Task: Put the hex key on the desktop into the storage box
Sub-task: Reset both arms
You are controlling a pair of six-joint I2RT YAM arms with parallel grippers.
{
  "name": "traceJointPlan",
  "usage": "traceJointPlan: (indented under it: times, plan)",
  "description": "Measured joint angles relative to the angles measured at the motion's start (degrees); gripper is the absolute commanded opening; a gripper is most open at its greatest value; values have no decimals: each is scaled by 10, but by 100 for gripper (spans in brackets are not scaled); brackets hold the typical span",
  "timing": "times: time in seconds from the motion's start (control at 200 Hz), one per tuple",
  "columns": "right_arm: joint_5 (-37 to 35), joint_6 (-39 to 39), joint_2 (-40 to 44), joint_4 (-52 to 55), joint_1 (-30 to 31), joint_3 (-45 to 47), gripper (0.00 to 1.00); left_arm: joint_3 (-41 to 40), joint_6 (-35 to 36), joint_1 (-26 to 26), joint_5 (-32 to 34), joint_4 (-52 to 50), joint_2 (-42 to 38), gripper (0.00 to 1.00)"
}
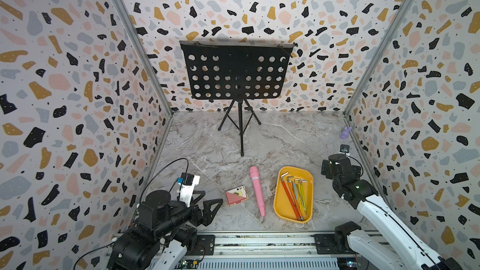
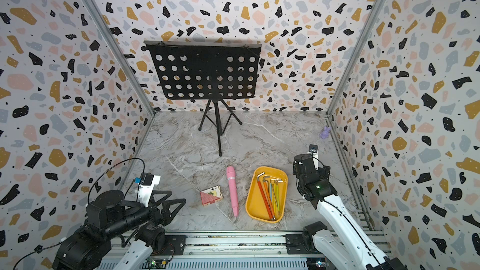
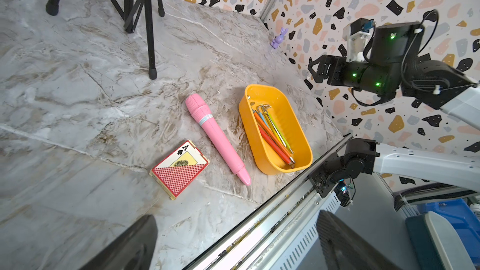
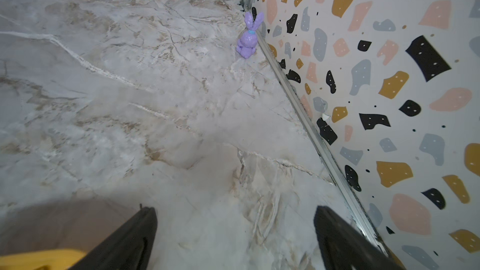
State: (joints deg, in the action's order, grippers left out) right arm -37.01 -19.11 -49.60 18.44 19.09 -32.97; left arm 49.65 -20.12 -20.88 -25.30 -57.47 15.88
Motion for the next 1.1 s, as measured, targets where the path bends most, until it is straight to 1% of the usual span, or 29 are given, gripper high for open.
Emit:
traceJointPlan:
  times: [0.135,0.285,0.405,0.481,0.666,0.791,0.936,1.036,1.101]
  plan:
    - [-12,46,-63,-157,-8,78,100,0,-1,1,6,-1,3,100]
    - [-12,91,-146,-282,-32,101,100,0,-3,2,13,-2,4,100]
    - [-1,116,-188,-419,-51,141,100,0,-8,2,30,-5,8,100]
    - [13,128,-210,-482,-61,167,100,0,-12,2,40,-6,14,100]
    - [32,166,-245,-589,-74,175,100,0,-23,2,67,-13,26,100]
    - [52,179,-304,-719,-100,195,100,0,-34,6,94,-18,47,100]
    - [77,181,-319,-742,-119,209,100,3,-46,6,132,-20,82,100]
    - [113,186,-327,-755,-123,203,100,20,-57,6,177,-20,112,100]
    - [128,193,-365,-797,-125,199,100,31,-66,6,212,-16,136,100]
